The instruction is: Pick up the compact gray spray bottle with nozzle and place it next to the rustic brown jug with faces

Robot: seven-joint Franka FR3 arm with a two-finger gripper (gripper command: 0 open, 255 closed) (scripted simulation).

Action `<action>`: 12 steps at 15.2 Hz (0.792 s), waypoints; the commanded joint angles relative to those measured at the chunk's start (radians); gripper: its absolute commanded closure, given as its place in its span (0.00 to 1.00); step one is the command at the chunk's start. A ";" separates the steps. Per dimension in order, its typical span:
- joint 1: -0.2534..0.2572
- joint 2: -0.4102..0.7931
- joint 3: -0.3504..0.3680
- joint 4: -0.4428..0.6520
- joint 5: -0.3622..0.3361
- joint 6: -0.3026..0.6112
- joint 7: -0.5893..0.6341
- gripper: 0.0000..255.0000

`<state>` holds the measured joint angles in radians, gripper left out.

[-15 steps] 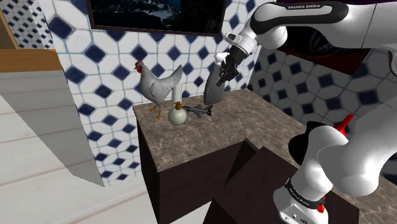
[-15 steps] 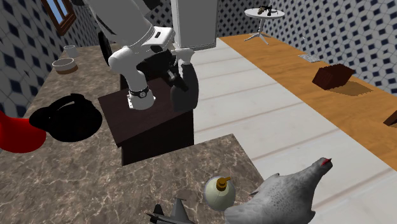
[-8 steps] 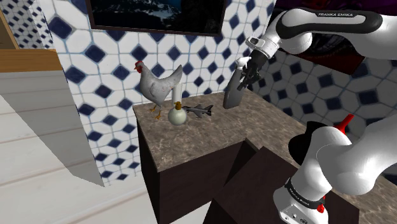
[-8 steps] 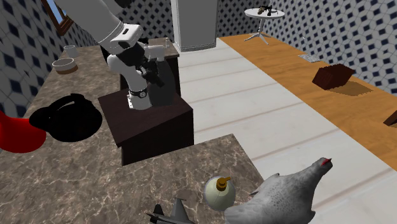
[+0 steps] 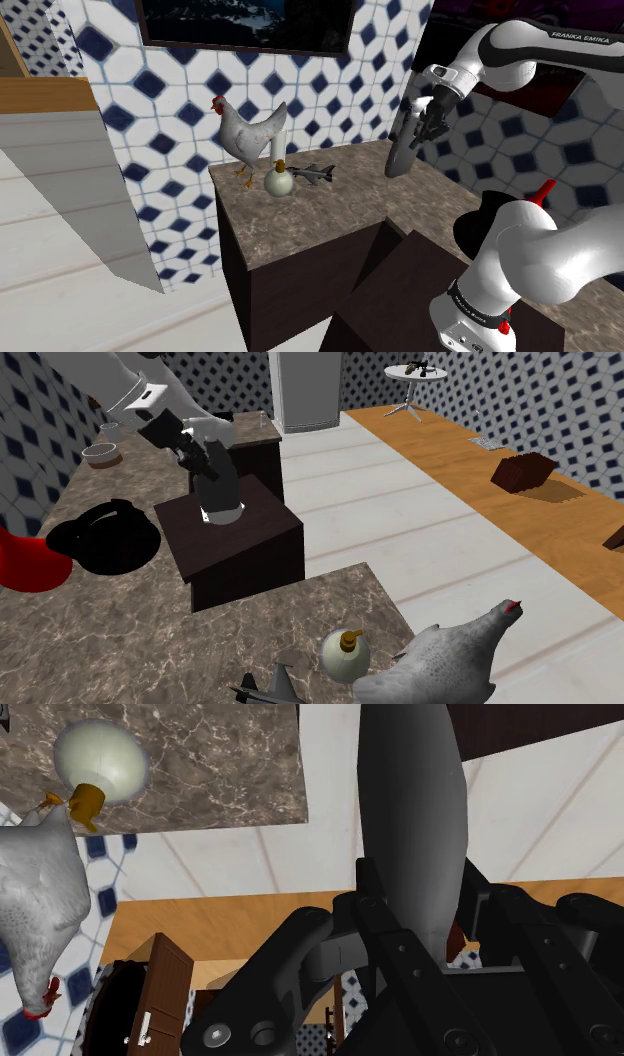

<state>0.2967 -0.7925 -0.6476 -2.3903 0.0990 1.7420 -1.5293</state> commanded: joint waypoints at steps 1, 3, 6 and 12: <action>-0.042 -0.053 -0.010 -0.021 -0.032 -0.042 -0.018 1.00; -0.079 -0.096 -0.025 -0.027 -0.062 -0.088 -0.039 1.00; -0.133 -0.152 -0.052 -0.026 -0.106 -0.160 -0.075 1.00; -0.222 -0.235 -0.120 0.011 -0.199 -0.304 -0.162 1.00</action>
<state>0.0854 -1.0194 -0.7562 -2.3922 -0.0856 1.4626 -1.6762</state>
